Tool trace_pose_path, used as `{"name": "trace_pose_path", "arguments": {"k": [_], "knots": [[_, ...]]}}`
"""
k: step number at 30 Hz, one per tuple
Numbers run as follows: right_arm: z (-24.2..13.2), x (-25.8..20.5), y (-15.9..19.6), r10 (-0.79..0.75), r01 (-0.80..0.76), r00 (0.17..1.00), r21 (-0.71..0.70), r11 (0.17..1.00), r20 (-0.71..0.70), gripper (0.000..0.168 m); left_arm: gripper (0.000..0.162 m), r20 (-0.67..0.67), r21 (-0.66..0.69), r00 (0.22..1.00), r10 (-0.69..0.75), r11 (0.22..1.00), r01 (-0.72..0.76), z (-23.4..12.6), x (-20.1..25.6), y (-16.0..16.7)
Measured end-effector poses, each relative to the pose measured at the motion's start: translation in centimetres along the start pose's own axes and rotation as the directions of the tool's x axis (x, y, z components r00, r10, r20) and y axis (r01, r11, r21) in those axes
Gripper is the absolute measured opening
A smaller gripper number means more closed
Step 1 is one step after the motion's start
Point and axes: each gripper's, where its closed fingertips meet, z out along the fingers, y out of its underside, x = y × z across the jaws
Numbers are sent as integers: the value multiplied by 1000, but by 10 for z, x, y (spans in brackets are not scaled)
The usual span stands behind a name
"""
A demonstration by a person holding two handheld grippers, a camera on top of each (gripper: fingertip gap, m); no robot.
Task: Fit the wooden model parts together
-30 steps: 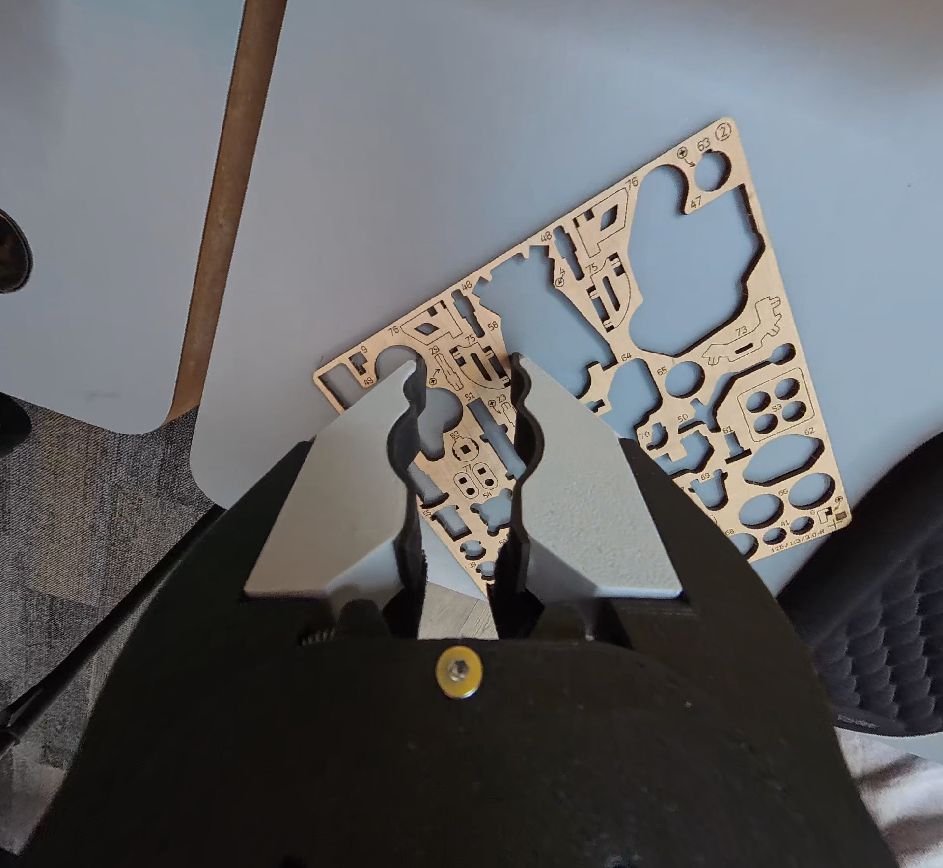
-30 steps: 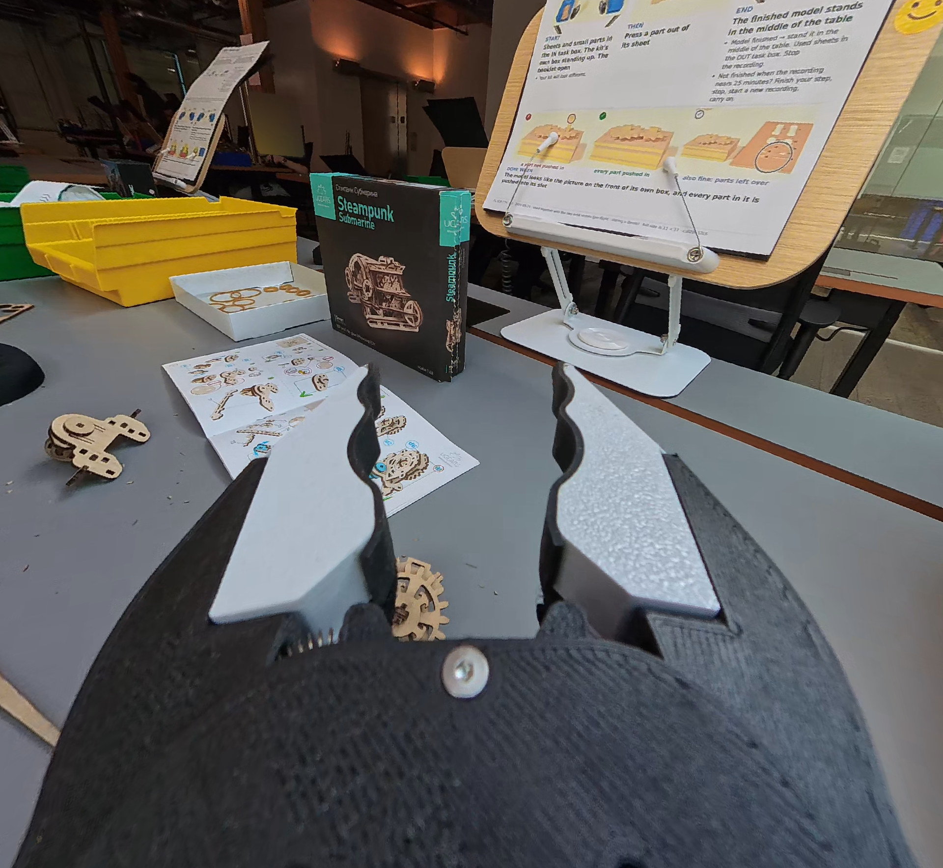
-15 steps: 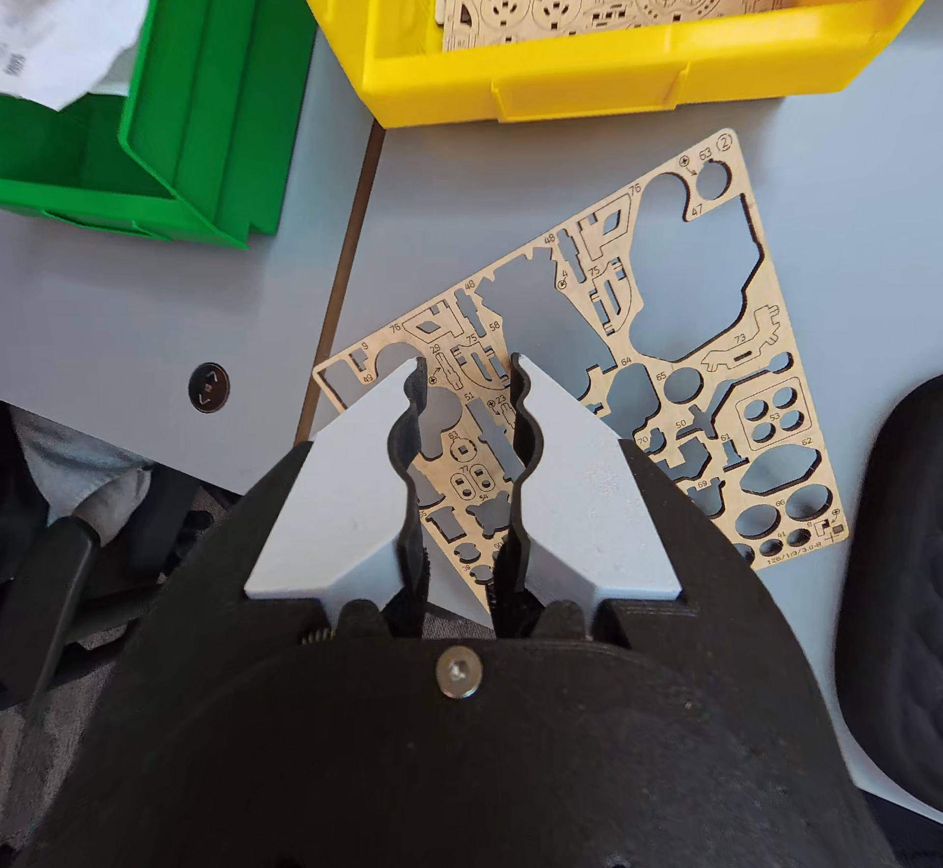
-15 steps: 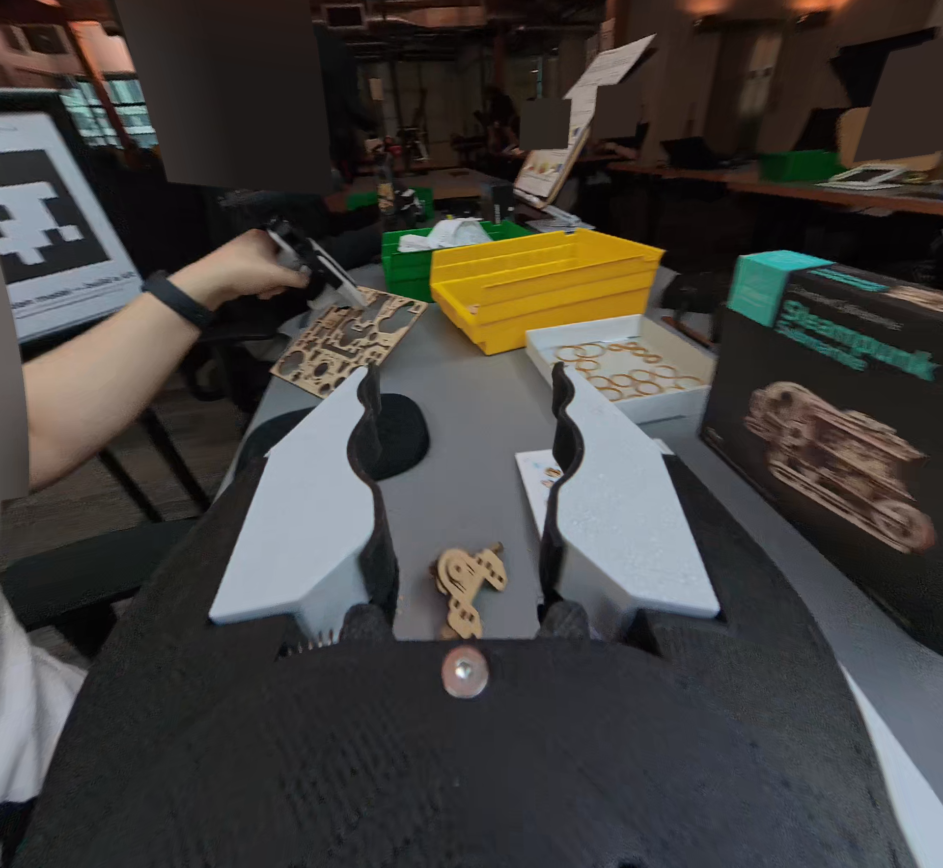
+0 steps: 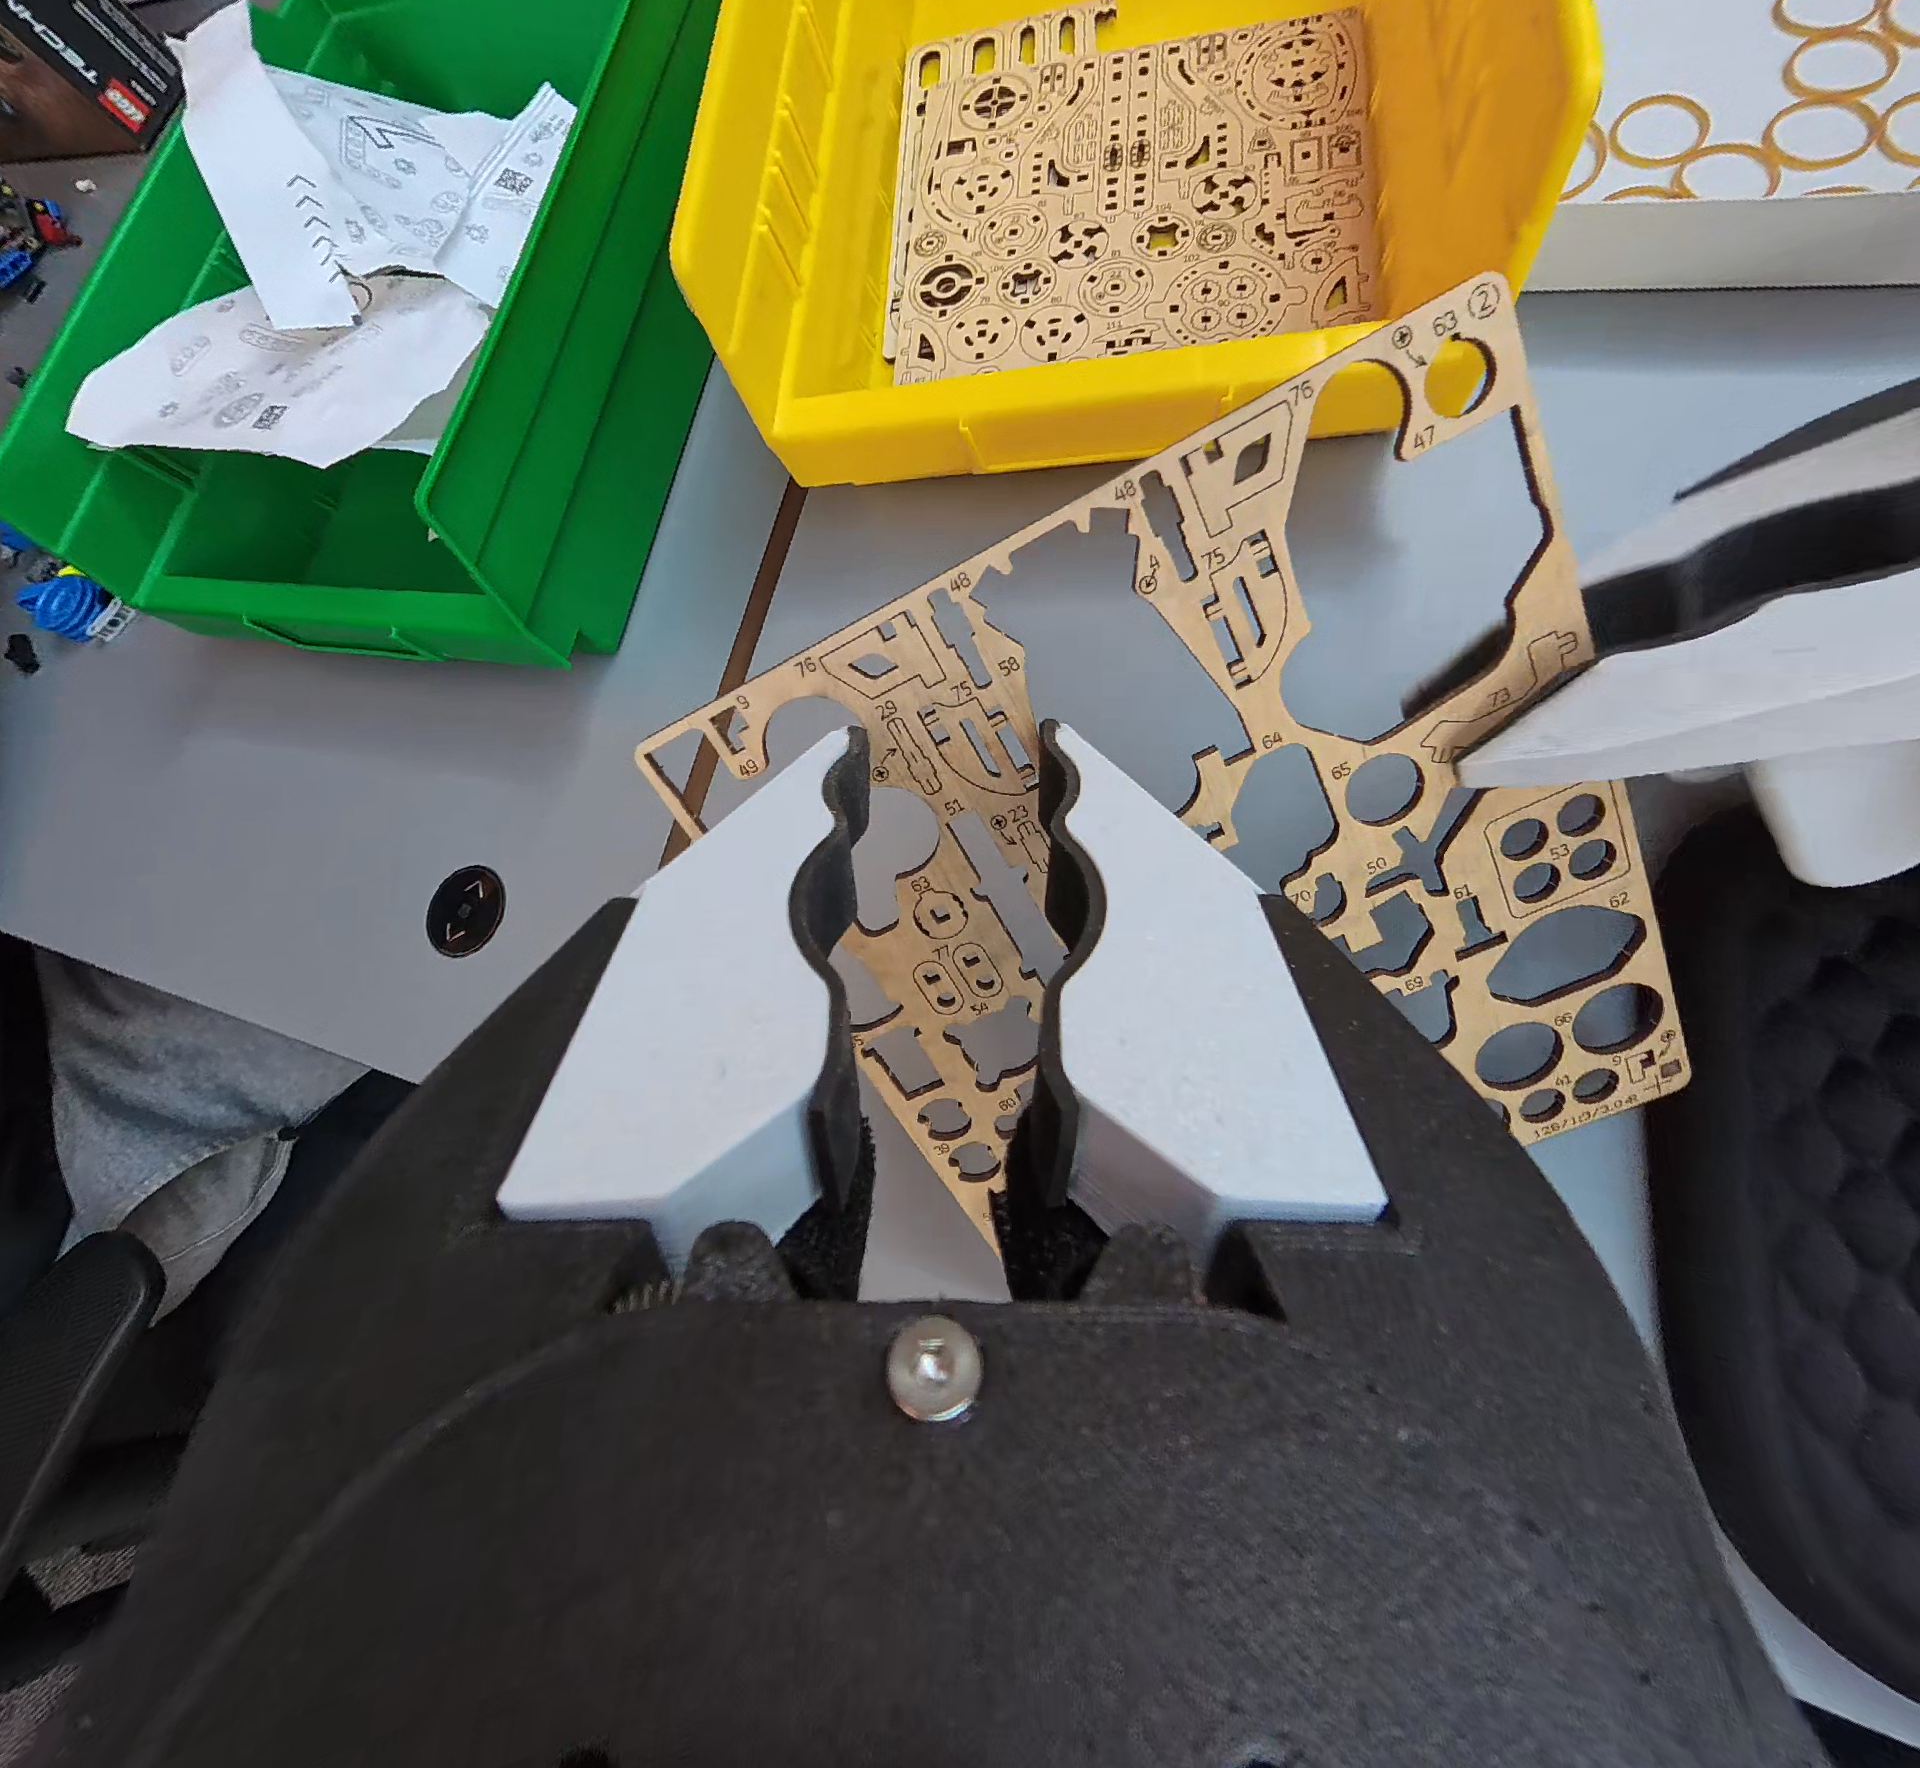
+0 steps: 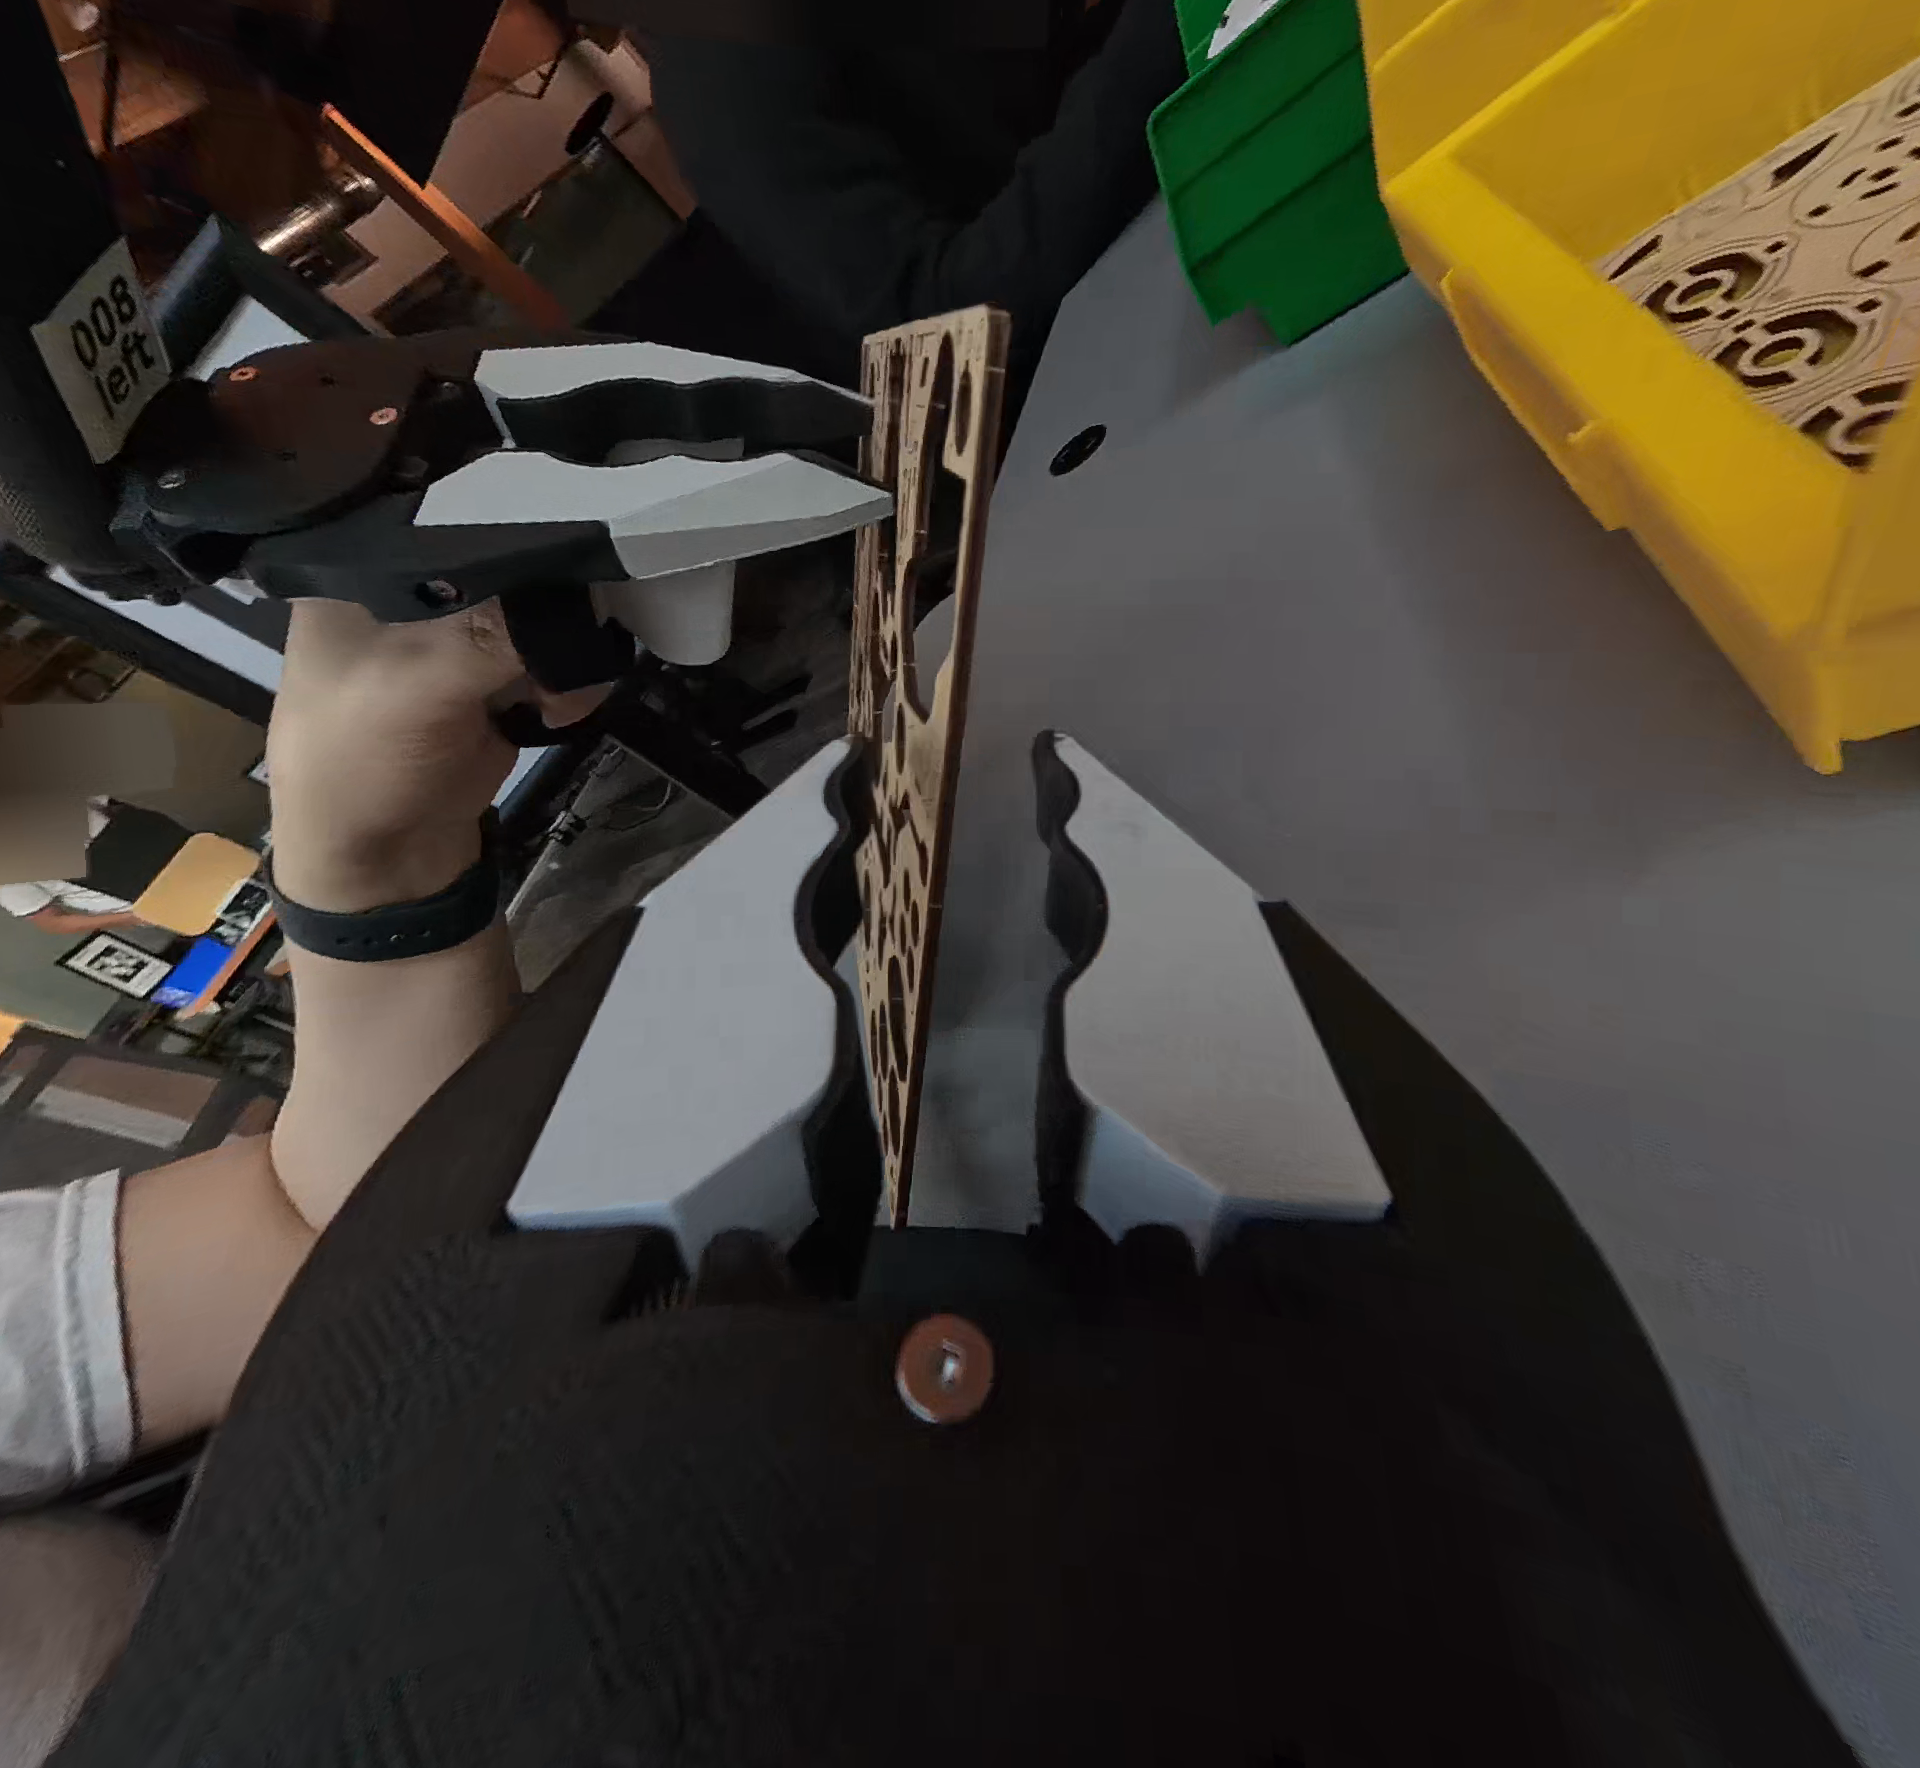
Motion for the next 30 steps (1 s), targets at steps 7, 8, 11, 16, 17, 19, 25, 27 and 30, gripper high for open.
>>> {"name": "trace_pose_path", "arguments": {"k": [7, 8, 11, 16, 17, 19, 25, 27, 30], "knots": [[-13, -31, -43, 210, -224, 959, 54, 973, 191, 1, 82, 38, 138, 996, -80, 988, 74, -38, -34, -44], [-24, -40, -51, 244, -263, 944, 60, 963, 222, 2, 87, 12, 185, 995, -101, 978, 97, -54, -36, -59], [-79, -69, -56, 214, -234, 951, 67, 970, 226, 2, 88, -153, 385, 980, -128, 905, 179, -112, -23, -107], [-229, -101, -4, 102, -104, 995, 190, 976, 20, 2, 85, -411, 500, 910, 51, 847, 179, -148, 50, -127], [-261, -103, 14, 118, -110, 993, 236, 965, -21, 2, 85, -488, 474, 867, 100, 864, 168, -143, 75, -123], [-318, -104, 54, 206, -165, 975, 355, 920, -80, 1, 76, -684, 410, 707, 178, 896, 171, -139, 134, -115], [-398, -119, 164, 372, -242, 920, 563, 790, -126, 1, 58, -917, 263, 320, 238, 964, 38, -114, 284, -98], [-412, -129, 171, 371, -232, 924, 626, 744, -98, 2, 60, -900, 278, 325, 290, 957, -83, -92, 323, -84], [-429, -148, 170, 323, -190, 943, 659, 728, -85, 2, 76, -886, 238, 352, 303, 947, -218, -66, 368, -56]]}}
